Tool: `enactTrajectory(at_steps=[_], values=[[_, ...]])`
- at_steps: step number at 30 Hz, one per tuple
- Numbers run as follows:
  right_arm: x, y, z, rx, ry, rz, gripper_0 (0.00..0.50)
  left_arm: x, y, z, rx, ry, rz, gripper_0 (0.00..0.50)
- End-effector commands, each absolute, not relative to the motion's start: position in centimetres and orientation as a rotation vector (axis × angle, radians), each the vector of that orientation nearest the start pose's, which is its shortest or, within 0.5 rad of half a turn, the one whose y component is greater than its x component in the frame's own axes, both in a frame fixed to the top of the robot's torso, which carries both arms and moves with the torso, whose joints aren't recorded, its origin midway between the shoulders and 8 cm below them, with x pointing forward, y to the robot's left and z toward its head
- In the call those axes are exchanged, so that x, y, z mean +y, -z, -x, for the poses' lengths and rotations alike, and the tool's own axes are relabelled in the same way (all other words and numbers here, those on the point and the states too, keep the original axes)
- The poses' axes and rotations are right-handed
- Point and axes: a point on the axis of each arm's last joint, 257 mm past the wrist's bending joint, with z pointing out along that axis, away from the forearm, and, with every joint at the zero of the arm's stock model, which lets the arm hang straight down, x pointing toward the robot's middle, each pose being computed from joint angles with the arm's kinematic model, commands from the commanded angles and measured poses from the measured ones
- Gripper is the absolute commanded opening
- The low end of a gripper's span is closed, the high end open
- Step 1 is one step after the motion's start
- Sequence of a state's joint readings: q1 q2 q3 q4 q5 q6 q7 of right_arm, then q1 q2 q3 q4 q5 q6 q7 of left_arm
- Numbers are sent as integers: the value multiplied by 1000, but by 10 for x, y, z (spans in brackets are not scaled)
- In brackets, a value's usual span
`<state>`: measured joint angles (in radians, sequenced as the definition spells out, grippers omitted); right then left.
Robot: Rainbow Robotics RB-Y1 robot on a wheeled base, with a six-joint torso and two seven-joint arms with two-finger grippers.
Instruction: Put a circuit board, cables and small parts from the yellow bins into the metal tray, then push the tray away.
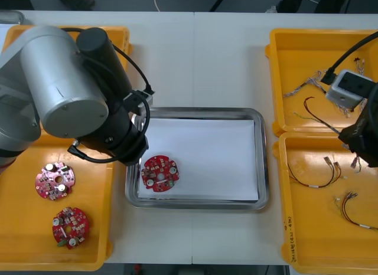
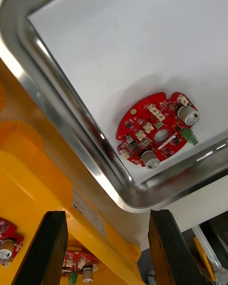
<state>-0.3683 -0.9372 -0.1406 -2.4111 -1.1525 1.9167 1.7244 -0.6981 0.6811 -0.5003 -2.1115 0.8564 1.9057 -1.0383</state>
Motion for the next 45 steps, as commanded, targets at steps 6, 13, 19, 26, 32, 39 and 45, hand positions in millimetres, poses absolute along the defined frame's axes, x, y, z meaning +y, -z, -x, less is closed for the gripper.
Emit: enactTrajectory(at_steps=[6,13,19,26,32,39,45], values=[[-191,89,-365,2128,215,1507,0,161,122,-427,2627,81,-353,500],[-134,94,-369,1995,232,1628,0,206,104,-452,2636,91,-118,500],[-99,113,-366,1952,220,1757,0,248,90,-474,2627,123,100,500],[-83,134,-363,1956,198,1856,0,298,86,-488,2607,68,301,500],[-78,152,-364,1925,267,1942,0,333,83,-493,2599,64,449,500],[-77,165,-375,1858,339,2047,0,355,82,-502,2595,61,589,500],[-76,181,-379,1854,356,2084,0,376,98,-502,2630,55,729,500]])
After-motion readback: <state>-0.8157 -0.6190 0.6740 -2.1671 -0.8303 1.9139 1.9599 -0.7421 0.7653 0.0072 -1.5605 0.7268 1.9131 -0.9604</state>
